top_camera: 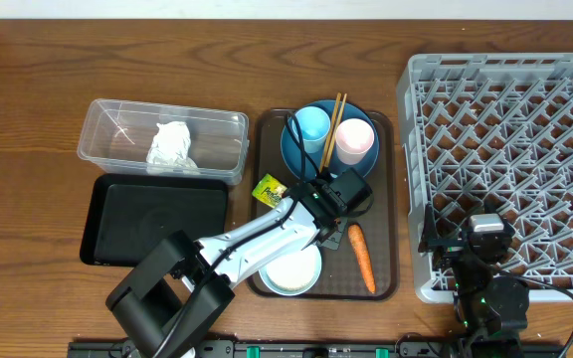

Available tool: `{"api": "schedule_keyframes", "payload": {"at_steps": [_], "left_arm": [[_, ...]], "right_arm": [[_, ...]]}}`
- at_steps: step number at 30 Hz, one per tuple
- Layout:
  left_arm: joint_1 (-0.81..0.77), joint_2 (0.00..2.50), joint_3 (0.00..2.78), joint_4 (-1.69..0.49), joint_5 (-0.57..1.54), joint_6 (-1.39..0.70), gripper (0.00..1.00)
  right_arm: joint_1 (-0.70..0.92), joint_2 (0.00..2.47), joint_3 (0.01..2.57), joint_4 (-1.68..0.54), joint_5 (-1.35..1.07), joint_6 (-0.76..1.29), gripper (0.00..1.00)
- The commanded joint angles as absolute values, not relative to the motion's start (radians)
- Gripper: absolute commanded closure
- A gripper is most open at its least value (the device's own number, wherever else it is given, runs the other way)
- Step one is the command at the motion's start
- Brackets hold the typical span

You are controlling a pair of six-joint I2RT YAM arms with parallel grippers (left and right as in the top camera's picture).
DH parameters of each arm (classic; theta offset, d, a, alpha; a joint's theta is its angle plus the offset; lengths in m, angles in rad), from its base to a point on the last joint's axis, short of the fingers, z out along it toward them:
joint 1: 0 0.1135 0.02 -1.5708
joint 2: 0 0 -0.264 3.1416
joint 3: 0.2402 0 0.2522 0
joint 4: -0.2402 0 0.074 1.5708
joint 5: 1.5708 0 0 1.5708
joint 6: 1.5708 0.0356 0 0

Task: Sort waste into correct bins and load items into the dishwasher rack
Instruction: 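Move the left gripper back to the foil wrapper on the tray, then grasp the yellow Pandan wrapper and foil with the left gripper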

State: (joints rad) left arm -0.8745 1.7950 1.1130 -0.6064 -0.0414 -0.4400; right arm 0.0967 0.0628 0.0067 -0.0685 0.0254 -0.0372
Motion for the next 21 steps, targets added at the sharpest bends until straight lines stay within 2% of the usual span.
{"api": "schedule_keyframes", "payload": {"at_steps": [1,13,21], "left_arm": [[-0.876,1.756,1.129,-0.628,-0.060,-0.434,0.94],[-0.847,1.410,1.151,-0.680,-0.087,-0.434,0.94],[-0.659,1.301,1.151,-0.720,-0.267,-0.434,0.94]], "right_arm": [[0.104,0.061,0.006,-0.072,0.025,-0.042,0.01],[0.104,0.061,0.006,-0.072,0.025,-0.042,0.01],[0.104,0.061,0.006,-0.072,0.025,-0.042,0.01]]}}
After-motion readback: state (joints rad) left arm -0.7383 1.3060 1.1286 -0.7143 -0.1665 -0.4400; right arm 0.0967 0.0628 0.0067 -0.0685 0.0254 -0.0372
